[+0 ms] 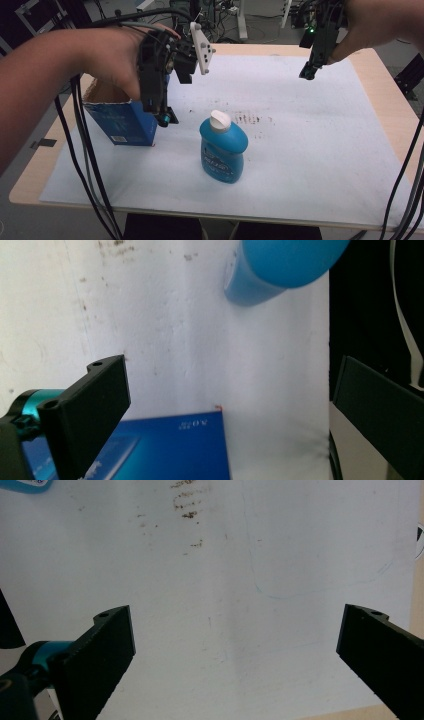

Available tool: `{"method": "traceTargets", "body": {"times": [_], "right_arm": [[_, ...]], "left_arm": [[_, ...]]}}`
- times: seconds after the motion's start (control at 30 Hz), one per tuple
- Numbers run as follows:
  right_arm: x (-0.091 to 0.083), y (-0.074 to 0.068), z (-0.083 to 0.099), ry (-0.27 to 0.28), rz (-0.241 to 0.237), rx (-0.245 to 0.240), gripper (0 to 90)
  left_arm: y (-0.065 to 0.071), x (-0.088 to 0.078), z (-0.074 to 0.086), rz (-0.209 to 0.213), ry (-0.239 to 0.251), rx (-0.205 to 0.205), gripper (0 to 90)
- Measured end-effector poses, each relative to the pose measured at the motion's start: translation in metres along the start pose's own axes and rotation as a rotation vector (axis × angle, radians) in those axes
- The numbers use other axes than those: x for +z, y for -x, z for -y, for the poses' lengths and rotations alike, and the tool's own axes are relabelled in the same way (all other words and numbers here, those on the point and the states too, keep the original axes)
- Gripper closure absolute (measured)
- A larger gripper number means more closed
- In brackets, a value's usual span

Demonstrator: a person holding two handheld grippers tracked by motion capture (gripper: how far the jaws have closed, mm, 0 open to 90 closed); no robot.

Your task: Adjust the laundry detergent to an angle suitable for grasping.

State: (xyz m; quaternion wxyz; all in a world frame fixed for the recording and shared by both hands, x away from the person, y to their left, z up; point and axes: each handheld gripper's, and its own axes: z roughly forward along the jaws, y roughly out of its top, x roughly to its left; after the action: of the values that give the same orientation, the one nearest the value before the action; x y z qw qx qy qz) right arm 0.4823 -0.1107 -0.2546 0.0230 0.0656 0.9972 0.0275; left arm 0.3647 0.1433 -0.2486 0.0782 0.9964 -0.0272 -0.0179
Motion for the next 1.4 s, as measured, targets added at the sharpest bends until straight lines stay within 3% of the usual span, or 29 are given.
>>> {"method": "traceTargets", "body": {"times": [0.1,0.17,0.33,0.63,0.87,1.1,1.4], "right_arm": [[0.0,-0.001,0.0,0.0,-0.001,0.001,1.1],[0.0,-0.001,0.001,0.001,0.0,-0.003,1.1],[0.0,-0.003,0.0,0.001,-0.002,-0.001,1.2],[-0.001,-0.005,0.0,0.006,-0.003,-0.011,1.1],[-0.002,-0.003,0.002,0.009,-0.004,-0.001,1.1],[-0.003,-0.002,0.003,0.012,-0.005,0.012,1.2],[-0.001,0.0,0.003,-0.001,-0.007,0.018,1.1]], "left_arm": [[-0.002,-0.005,0.0,0.024,-0.039,-0.034,1.7],[-0.004,-0.008,-0.001,0.013,-0.06,-0.028,1.7],[-0.007,-0.012,-0.001,0.012,-0.074,-0.043,1.8],[-0.016,-0.016,0.003,0.005,-0.08,-0.112,1.8],[-0.019,-0.024,0.005,0.008,-0.095,-0.126,1.8],[-0.024,-0.033,-0.002,0.005,-0.095,-0.108,1.8],[-0.03,-0.032,-0.003,0.006,-0.094,-0.117,1.8]]}}
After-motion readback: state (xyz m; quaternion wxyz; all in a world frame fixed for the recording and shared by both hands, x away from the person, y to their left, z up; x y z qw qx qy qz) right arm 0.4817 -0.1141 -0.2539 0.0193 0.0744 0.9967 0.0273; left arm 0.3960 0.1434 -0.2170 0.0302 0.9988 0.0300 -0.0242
